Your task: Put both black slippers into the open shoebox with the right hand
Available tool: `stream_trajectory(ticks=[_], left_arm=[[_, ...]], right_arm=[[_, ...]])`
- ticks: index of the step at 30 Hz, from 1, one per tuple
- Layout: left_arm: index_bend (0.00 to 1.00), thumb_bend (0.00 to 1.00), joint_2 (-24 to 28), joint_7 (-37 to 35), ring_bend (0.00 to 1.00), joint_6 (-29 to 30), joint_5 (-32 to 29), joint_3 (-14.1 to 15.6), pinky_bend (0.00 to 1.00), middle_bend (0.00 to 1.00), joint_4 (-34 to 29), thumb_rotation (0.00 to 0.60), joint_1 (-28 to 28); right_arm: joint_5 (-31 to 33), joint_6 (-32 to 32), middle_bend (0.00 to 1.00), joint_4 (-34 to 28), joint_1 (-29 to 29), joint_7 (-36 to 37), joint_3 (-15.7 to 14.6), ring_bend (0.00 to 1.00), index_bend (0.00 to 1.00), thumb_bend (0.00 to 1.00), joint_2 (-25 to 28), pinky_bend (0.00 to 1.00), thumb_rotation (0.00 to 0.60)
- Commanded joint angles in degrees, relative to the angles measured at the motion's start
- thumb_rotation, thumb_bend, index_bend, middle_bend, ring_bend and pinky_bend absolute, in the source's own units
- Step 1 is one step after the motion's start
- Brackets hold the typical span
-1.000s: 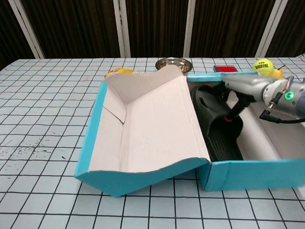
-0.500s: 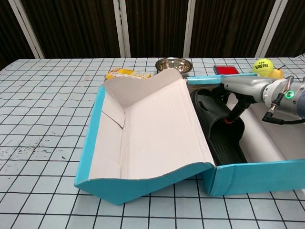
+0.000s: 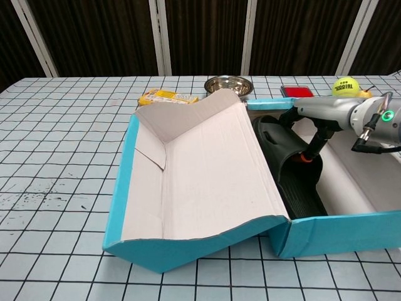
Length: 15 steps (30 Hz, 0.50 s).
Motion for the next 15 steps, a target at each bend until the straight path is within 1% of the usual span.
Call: stream_trajectory(ticks=[1, 9, 15], left_arm=[[0.01, 0.33, 0.03, -0.01, 0.00, 0.04, -0.03, -0.01, 0.07, 0.00, -0.02, 0.600, 0.03], [0.01, 0.33, 0.07, -0.27, 0.00, 0.05, 0.00, 0.00, 0.07, 0.00, 0.08, 0.600, 0.05], [0.01, 0.33, 0.15, -0.79, 0.00, 0.19, 0.03, -0.05, 0.07, 0.00, 0.26, 0.600, 0.14]], right_arm=[[1.79, -0.55, 0.30, -1.20, 0.92, -1.40, -0.40, 0.09, 0.34, 0.30, 1.21, 0.00, 0.600], [6.12, -0.36, 0.30, -4.29, 3.26, -4.80, -1.07, 0.09, 0.34, 0.30, 3.88, 0.00, 0.600], [11.98, -0.08, 0.30, -7.20, 5.98, -8.70, -2.16, 0.09, 0.33, 0.30, 6.55, 0.00, 0.600]])
